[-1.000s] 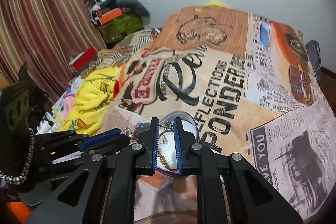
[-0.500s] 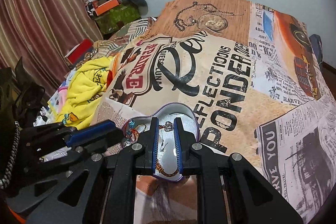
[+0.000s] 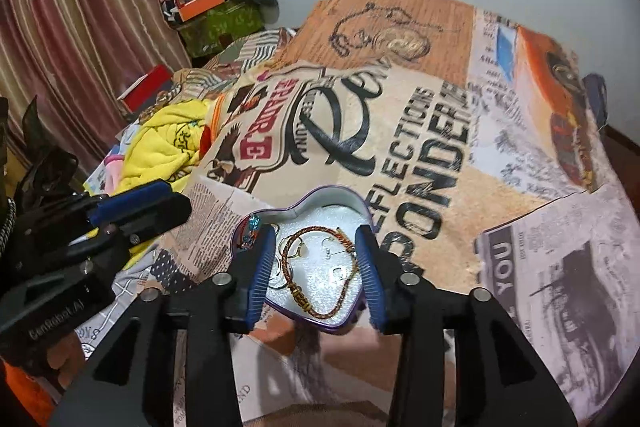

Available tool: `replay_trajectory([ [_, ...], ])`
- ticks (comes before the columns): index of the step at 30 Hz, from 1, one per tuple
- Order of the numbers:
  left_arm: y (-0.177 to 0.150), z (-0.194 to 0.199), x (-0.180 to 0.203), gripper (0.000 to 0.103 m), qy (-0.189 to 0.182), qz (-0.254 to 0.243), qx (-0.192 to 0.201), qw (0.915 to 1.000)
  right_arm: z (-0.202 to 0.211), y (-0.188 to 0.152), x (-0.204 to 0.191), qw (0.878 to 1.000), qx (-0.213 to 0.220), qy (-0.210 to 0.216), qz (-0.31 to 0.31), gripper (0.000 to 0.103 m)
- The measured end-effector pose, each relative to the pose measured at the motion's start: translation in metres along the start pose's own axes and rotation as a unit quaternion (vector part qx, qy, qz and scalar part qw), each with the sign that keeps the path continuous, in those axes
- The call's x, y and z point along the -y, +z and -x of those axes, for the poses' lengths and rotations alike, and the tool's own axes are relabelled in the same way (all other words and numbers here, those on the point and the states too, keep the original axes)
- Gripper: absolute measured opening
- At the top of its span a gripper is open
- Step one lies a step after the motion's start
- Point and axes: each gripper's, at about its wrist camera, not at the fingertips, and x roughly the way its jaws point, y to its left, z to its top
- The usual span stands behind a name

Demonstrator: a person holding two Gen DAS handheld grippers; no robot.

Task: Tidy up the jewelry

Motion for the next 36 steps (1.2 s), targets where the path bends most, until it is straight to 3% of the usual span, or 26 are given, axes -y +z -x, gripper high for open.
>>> replay_trajectory([
  [7,0.014,0.042,0.008,0.027,0.004,-0.003,0.044,0.9990,0.046,0.002,-0.007,0.998,0.047,-0.025,0.013,0.039],
  [12,0.025,0.091,0.019,0.027,0.001,-0.006,0.098,0.9951,0.102,0.005,-0.019,0.992,0.113,-0.045,0.025,0.039],
  [17,0.028,0.153,0.037,0.030,0.008,-0.019,0.175,0.9843,0.165,0.004,-0.032,0.979,0.197,-0.048,0.024,0.039],
  [19,0.025,0.180,0.043,0.041,0.005,-0.022,0.211,0.9772,0.191,-0.001,-0.038,0.971,0.233,-0.048,0.023,0.039],
  [21,0.022,0.199,0.047,0.046,0.002,-0.023,0.237,0.9712,0.212,-0.006,-0.044,0.963,0.263,-0.050,0.023,0.039],
  [23,0.019,0.213,0.050,0.049,0.005,-0.024,0.256,0.9665,0.230,-0.013,-0.052,0.955,0.290,-0.057,0.024,0.046],
  [26,0.015,0.229,0.056,0.056,0.015,-0.030,0.278,0.9599,0.247,-0.021,-0.062,0.943,0.324,-0.075,0.025,0.065],
  [29,0.008,0.238,0.062,0.073,0.027,-0.037,0.290,0.9558,0.253,-0.025,-0.070,0.935,0.341,-0.090,0.024,0.081],
  [31,0.004,0.242,0.064,0.093,0.036,-0.039,0.301,0.9523,0.253,-0.025,-0.072,0.932,0.347,-0.100,0.021,0.087],
  [33,0.000,0.247,0.065,0.099,0.049,-0.034,0.311,0.9485,0.251,-0.024,-0.073,0.930,0.350,-0.109,0.019,0.092],
  [34,-0.002,0.249,0.066,0.099,0.053,-0.034,0.315,0.9471,0.250,-0.023,-0.073,0.929,0.351,-0.116,0.016,0.099],
  [36,-0.003,0.251,0.067,0.100,0.053,-0.037,0.315,0.9469,0.249,-0.025,-0.072,0.925,0.356,-0.133,0.011,0.103],
])
